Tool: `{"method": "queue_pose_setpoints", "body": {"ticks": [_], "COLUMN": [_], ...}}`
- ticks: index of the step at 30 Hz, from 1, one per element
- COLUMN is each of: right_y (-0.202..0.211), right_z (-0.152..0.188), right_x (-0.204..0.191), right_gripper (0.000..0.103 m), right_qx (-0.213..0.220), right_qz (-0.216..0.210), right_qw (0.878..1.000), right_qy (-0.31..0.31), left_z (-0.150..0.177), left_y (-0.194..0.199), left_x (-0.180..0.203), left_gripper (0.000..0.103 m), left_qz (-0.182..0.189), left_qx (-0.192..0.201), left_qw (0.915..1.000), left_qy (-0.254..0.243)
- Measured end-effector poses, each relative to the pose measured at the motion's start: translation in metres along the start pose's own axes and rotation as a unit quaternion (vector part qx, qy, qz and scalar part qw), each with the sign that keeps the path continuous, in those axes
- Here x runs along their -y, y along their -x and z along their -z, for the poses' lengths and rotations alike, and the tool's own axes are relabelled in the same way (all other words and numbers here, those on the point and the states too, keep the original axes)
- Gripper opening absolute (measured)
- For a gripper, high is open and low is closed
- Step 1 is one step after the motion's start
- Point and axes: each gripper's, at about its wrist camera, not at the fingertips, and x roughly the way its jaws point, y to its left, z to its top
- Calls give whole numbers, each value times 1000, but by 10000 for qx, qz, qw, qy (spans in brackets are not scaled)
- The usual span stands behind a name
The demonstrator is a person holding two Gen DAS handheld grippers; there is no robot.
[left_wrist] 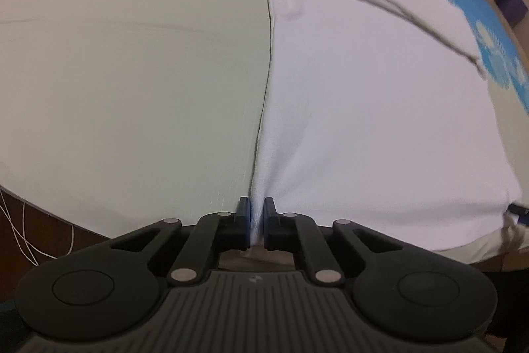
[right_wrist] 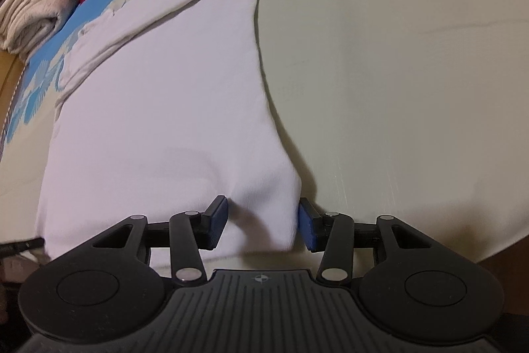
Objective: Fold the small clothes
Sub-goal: 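Pinch the shirt hem with the left gripper while the right gripper pinches beside it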
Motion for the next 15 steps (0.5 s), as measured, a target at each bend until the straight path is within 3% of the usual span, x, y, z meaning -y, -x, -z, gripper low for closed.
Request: {"method": "queue_pose_setpoints", "body": {"ticks": [1,2,7,9,10,15], "right_y": [2,6,59,76,77,36], "right_z": [1,2,0,5,7,16], "right_x": [-1,0,9,12,13,17], "right_gripper": [20,7,5,5,5,5], "right_qx": [11,71,954,1168,1118,64], "right_qz": [5,-22,-533,-530,-430,318], "right_qw": [10000,10000,9931,9903,9910,9966], "right_qy": [27,14,-421,-531,-604,-758], "left_z": [0,1,8,13,15,13], "left_y": [2,6,37,45,44,16], "left_x": [1,1,-2,-3,-3,-4], "left_gripper": [7,7,7,7,7,8], "left_qz": [-2,5,198,246,223,44], "left_qx": [45,95,514,549,482,-206], "left_qw": [10000,9999,9978,9974,9978,9990], "left_qy": [18,50,360,392,384,403]}}
